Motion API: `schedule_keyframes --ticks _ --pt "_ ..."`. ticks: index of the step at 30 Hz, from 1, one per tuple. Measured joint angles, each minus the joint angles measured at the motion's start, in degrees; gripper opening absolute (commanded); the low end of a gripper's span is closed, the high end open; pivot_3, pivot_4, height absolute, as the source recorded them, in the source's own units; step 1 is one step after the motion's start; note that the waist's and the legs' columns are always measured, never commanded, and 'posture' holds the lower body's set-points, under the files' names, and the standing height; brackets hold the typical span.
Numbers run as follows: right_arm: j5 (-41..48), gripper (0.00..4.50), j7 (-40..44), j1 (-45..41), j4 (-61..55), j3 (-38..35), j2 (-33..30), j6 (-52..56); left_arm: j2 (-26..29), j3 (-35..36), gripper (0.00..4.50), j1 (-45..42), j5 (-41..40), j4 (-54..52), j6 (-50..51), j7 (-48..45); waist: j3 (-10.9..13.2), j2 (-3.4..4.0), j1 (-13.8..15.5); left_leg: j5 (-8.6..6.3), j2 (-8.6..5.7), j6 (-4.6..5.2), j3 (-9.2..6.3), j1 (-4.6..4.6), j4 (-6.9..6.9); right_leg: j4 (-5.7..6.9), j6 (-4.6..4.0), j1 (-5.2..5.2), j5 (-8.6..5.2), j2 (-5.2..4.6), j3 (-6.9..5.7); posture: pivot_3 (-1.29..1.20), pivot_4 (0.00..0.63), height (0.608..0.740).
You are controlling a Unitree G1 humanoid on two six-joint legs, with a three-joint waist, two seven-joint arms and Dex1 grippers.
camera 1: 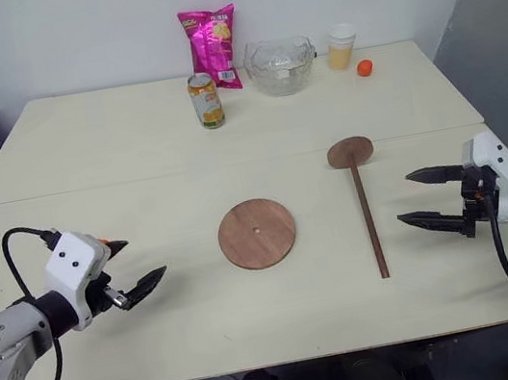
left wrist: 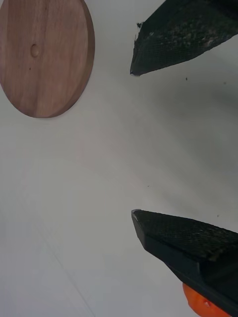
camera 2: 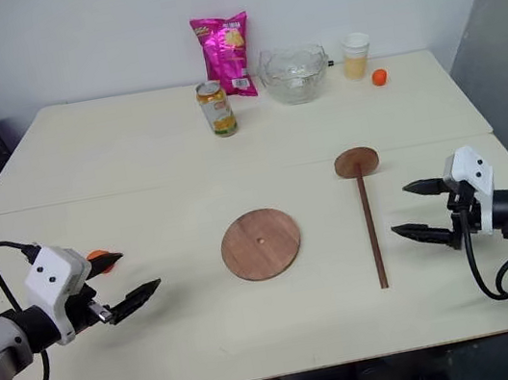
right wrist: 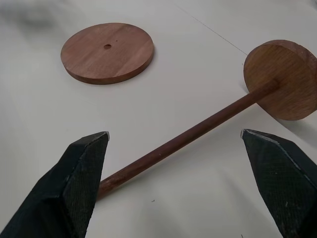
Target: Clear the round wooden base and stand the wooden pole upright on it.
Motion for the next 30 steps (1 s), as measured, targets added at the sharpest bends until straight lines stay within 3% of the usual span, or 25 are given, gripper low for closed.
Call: schedule_keyframes --ticks 30 --pt "-0.5 4.48 -1.8 0.1 0.4 -1.0 0.0 0.0 0.2 -1.6 4.50 -7.1 -2.0 3.3 -4.3 -4.4 0.0 0.00 0.0 0.00 0.00 0.00 0.02 0.00 0.01 0.01 0.00 0.00 0.00 0.00 0.01 0.00 0.150 0.740"
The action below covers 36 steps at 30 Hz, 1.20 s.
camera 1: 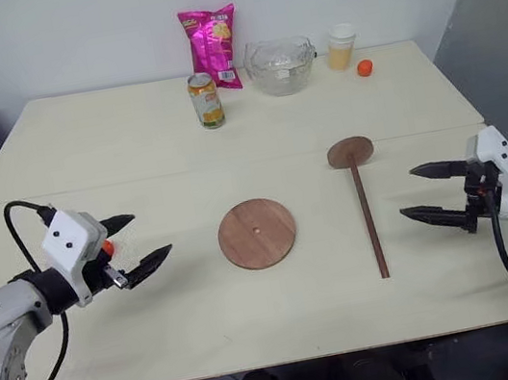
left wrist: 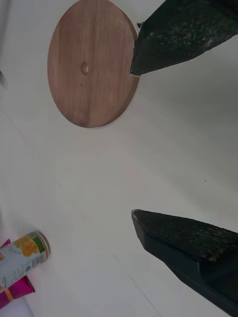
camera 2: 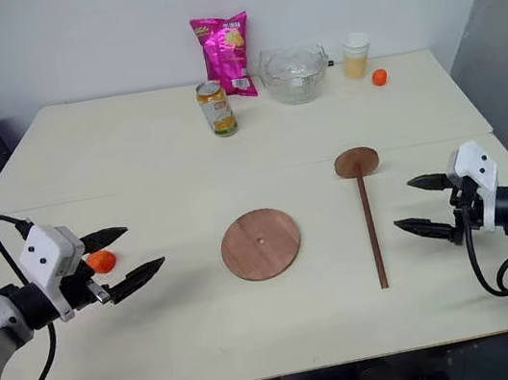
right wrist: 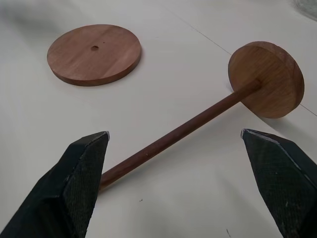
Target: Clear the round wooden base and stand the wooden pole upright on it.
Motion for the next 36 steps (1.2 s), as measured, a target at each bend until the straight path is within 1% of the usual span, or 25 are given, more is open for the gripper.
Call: schedule_keyframes --ticks 5,8,11,13,16,17,18,21,22,23,24,27,29,34,36 --pt "-0.3 4.48 -1.9 0.3 -0.1 -1.0 0.0 1.4 1.3 -1.7 4.50 -2.2 0.0 0.6 -0.2 -2.0 0.0 0.00 0.0 0.00 -0.01 0.00 0.00 0.00 0.00 0.01 0.00 0.00 0.00 0.00 0.00 0.00 0.150 0.740" --pt "-0.1 4.48 -3.0 0.4 -1.0 -2.2 -0.7 3.9 1.4 -4.0 4.50 -4.0 -0.2 -0.1 -0.1 -2.9 0.0 0.00 0.0 0.00 -0.01 0.00 0.01 -0.01 0.01 0.00 0.00 0.00 0.00 0.00 0.00 0.00 0.150 0.740" --pt "1.8 4.48 -6.3 -0.5 -4.5 -2.6 -0.3 8.2 1.5 -7.2 4.50 -6.1 -0.8 -2.4 0.3 -3.7 0.0 0.00 0.0 0.00 0.00 -0.01 0.00 0.00 0.00 0.01 0.00 0.00 0.00 0.00 0.00 0.00 0.150 0.740" --pt "2.7 4.48 -10.7 -1.6 -7.9 -2.6 0.7 12.9 1.4 -9.0 4.50 -7.6 -1.3 -3.9 0.8 -4.2 0.0 0.00 -0.1 0.00 0.00 -0.01 0.01 0.00 0.00 0.04 0.01 -0.01 0.00 0.00 0.01 0.00 0.150 0.740" --pt "3.0 4.48 -15.4 -3.4 -10.0 -2.4 1.0 17.7 1.0 -10.5 4.50 -8.7 -1.8 -5.2 1.3 -4.2 0.0 0.00 0.0 0.01 -0.01 -0.01 0.00 -0.01 0.01 0.03 0.01 0.00 0.00 0.00 0.00 0.00 0.150 0.740" --pt "3.0 4.48 -17.8 -4.8 -10.3 -2.2 1.7 20.9 0.7 -11.3 4.50 -9.3 -1.8 -5.1 1.4 -4.2 0.0 0.00 0.0 0.01 -0.01 -0.02 0.02 0.00 0.01 0.03 0.01 0.00 0.00 0.00 0.02 0.00 0.150 0.740" --pt "2.8 4.48 -22.3 -7.9 -10.5 -1.6 2.9 26.9 -0.4 -13.0 4.50 -10.9 -1.8 -5.2 1.5 -4.3 0.0 0.01 0.0 0.01 -0.03 -0.02 0.03 -0.01 0.03 0.04 0.02 -0.01 0.01 0.00 0.04 0.00 0.150 0.740" --pt "2.2 4.48 -29.5 -13.4 -11.9 1.7 3.8 37.5 -2.5 -17.3 4.50 -13.7 -1.9 -5.8 1.2 -4.4 0.0 0.00 0.0 0.02 -0.03 -0.03 0.01 -0.02 0.02 0.05 0.02 -0.02 0.01 0.00 0.04 0.00 0.150 0.740" --pt "2.4 4.48 -31.5 -15.4 -12.5 2.8 4.7 42.2 -3.1 -18.8 4.50 -14.4 -1.7 -5.7 0.8 -4.6 0.0 0.00 0.0 0.02 -0.03 -0.03 -0.02 -0.06 0.01 0.03 0.02 -0.04 0.01 0.00 0.01 0.00 0.150 0.740" --pt "2.9 4.48 -34.0 -18.2 -13.1 3.6 7.3 48.6 -3.6 -20.5 4.50 -15.6 -1.0 -5.3 0.4 -4.7 0.0 0.00 -0.1 0.02 -0.02 -0.03 0.01 -0.05 0.01 0.04 0.01 -0.05 0.01 0.02 0.03 0.00 0.150 0.740" --pt "3.0 4.48 -34.4 -18.8 -13.2 3.9 8.0 49.6 -3.8 -20.8 4.50 -15.8 -0.9 -5.3 0.3 -4.8 0.0 0.00 -0.1 0.02 -0.02 -0.03 0.02 -0.08 0.00 0.04 0.01 -0.09 0.01 0.02 0.04 0.00 0.150 0.740" --pt "2.7 4.48 -38.6 -23.1 -13.3 4.4 14.0 58.2 -5.1 -22.6 4.50 -17.1 0.0 -4.7 -0.6 -5.0 0.0 0.00 -0.2 0.02 -0.03 -0.03 0.01 -0.13 0.01 0.06 0.01 -0.13 0.01 0.02 0.05 0.00 0.150 0.740" --pt "0.8 4.48 -42.4 -26.3 -12.2 4.8 18.0 62.3 -5.8 -23.6 4.50 -17.3 0.7 -4.5 -1.5 -5.0 0.0 0.00 -0.1 0.02 -0.05 -0.03 0.02 -0.16 0.03 0.07 0.01 -0.18 0.01 0.00 0.06 0.00 0.150 0.740" --pt "-1.9 4.48 -49.7 -31.9 -2.8 4.9 24.9 64.8 -7.0 -26.3 4.50 -17.7 2.2 -4.3 -2.9 -5.5 0.0 0.00 -0.2 0.02 -0.07 -0.01 0.03 -0.27 0.04 0.09 -0.01 -0.29 0.03 -0.01 0.07 0.00 0.150 0.740" --pt "-2.1 4.48 -51.2 -32.5 0.0 4.9 26.1 64.8 -7.2 -27.0 4.50 -17.7 2.4 -4.3 -3.0 -5.5 0.0 0.00 -0.1 0.02 -0.08 -0.01 0.01 -0.38 0.04 0.10 -0.01 -0.38 0.03 -0.02 0.05 0.00 0.150 0.740"
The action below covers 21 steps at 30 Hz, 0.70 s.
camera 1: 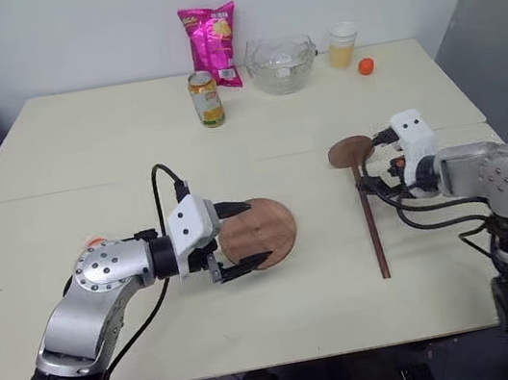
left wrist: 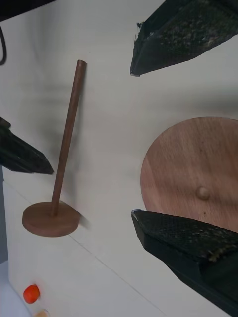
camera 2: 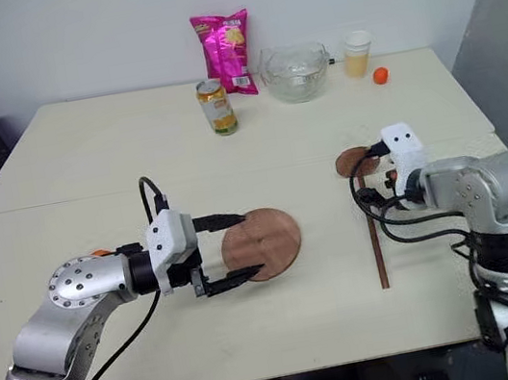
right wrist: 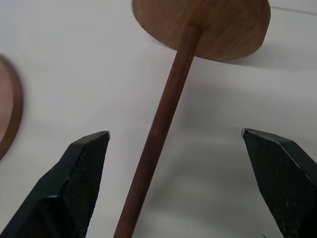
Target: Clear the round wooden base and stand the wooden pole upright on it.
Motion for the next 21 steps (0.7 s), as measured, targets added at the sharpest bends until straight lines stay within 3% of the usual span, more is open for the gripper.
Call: schedule_keyframes --ticks 12,15,21 --pt "6.1 4.48 -8.7 -5.0 15.5 1.9 2.4 0.0 -0.9 -1.6 4.50 0.2 2.0 -0.5 -1.2 0.0 0.0 0.00 -0.2 0.00 0.00 0.03 -0.01 -0.20 0.04 0.02 -0.01 -0.17 0.01 0.00 -0.03 0.00 0.150 0.740" --pt "9.7 4.01 -10.8 -5.7 17.1 3.0 1.2 0.0 -1.0 -2.0 4.50 0.6 2.1 -0.7 -1.3 0.0 0.0 0.00 -0.3 0.00 0.00 0.03 -0.01 -0.22 0.05 0.02 -0.01 -0.18 0.01 0.00 -0.03 0.00 0.150 0.740" --pt "16.4 2.38 -15.7 -6.8 20.2 4.1 -0.2 0.0 -1.0 -2.2 4.50 0.8 2.2 -0.8 -1.3 0.1 0.0 0.00 -0.3 0.00 0.00 0.04 -0.01 -0.23 0.06 0.02 -0.01 -0.18 0.01 0.00 -0.04 0.00 0.150 0.740"
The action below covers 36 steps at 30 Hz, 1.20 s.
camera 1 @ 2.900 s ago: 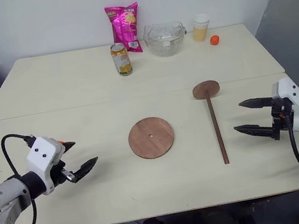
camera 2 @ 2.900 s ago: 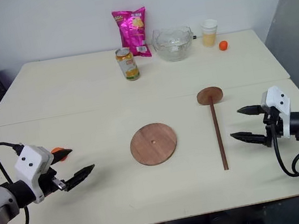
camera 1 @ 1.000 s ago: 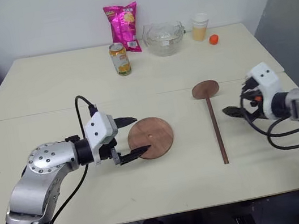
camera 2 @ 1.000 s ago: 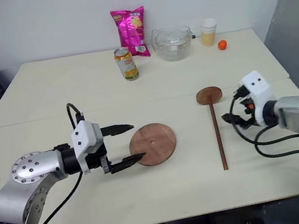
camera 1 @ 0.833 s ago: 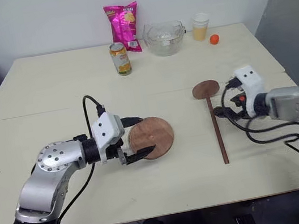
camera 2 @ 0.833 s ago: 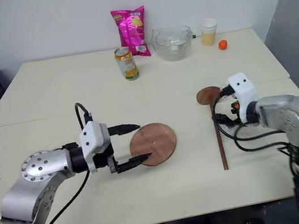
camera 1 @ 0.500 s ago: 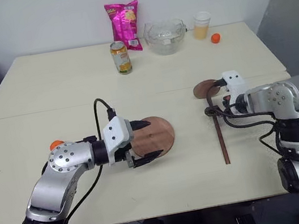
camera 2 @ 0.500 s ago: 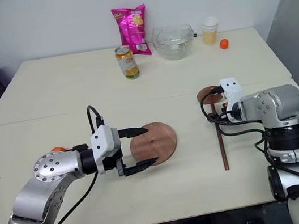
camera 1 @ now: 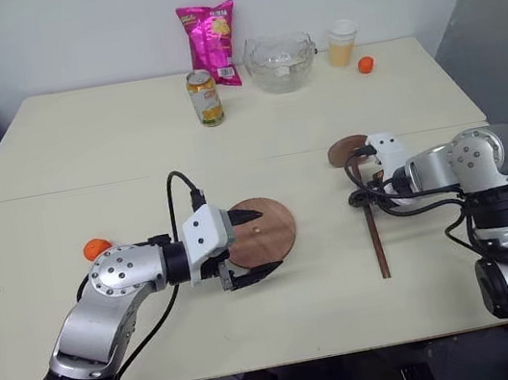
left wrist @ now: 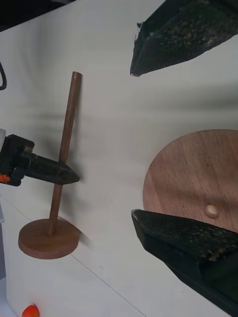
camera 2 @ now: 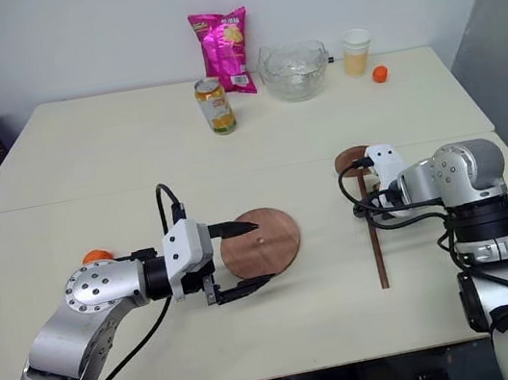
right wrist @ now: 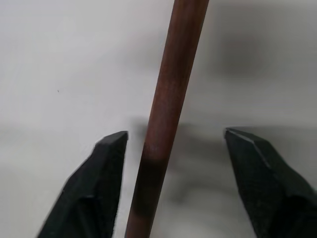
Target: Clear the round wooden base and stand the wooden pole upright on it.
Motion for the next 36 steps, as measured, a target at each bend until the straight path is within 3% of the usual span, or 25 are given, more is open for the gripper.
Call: schedule_keyframes --ticks 9,20,24,28,32,36 --pt "9.7 0.25 -8.9 -2.0 5.0 -1.4 0.7 0.0 0.0 0.0 4.50 1.0 0.1 -0.1 0.0 0.2 0.0 0.00 0.0 0.00 0.01 0.00 0.00 -0.02 0.00 0.00 0.00 0.00 0.00 0.00 -0.01 0.00 0.150 0.740" --pt "16.1 0.25 -13.6 -4.7 4.9 -8.0 4.4 -0.1 1.8 3.7 4.50 2.6 -1.3 0.1 0.5 -0.2 0.0 0.02 -0.1 0.00 0.03 0.01 0.01 -0.13 -0.02 0.00 0.00 -0.12 0.00 0.01 -0.01 0.00 0.150 0.740" --pt "15.7 0.25 -5.0 -5.0 -7.5 -7.6 5.0 -5.8 4.7 11.3 4.50 5.8 -4.7 0.2 4.2 0.0 0.0 0.04 -0.6 0.00 0.05 0.01 -0.05 -0.34 -0.02 0.01 0.00 -0.37 0.00 0.05 -0.04 0.00 0.150 0.740" --pt "9.4 0.25 9.5 3.0 -20.8 -2.1 6.2 -24.5 6.3 18.3 4.50 11.2 -7.4 -0.9 7.4 0.5 -0.1 -0.10 -0.9 0.00 0.07 0.02 -0.07 -0.34 -0.06 -0.09 0.02 -0.34 -0.01 0.07 -0.04 0.00 0.150 0.740" --pt "-3.3 0.25 23.0 9.9 -23.7 8.6 7.4 -45.5 6.8 24.7 4.50 17.3 -8.3 -2.4 8.9 1.2 0.0 -0.05 -1.2 0.00 0.01 0.01 -0.02 -0.29 0.02 0.00 0.07 -0.37 0.02 -0.01 0.02 0.00 0.150 0.740" --pt "-11.0 0.25 32.2 9.9 -22.3 13.1 12.1 -62.1 6.7 27.2 4.50 21.1 -9.0 -3.5 9.0 1.7 0.0 -0.05 -1.3 0.01 0.14 0.01 -0.07 -0.21 0.01 0.06 0.05 -0.34 0.03 0.10 -0.02 0.00 0.150 0.740"
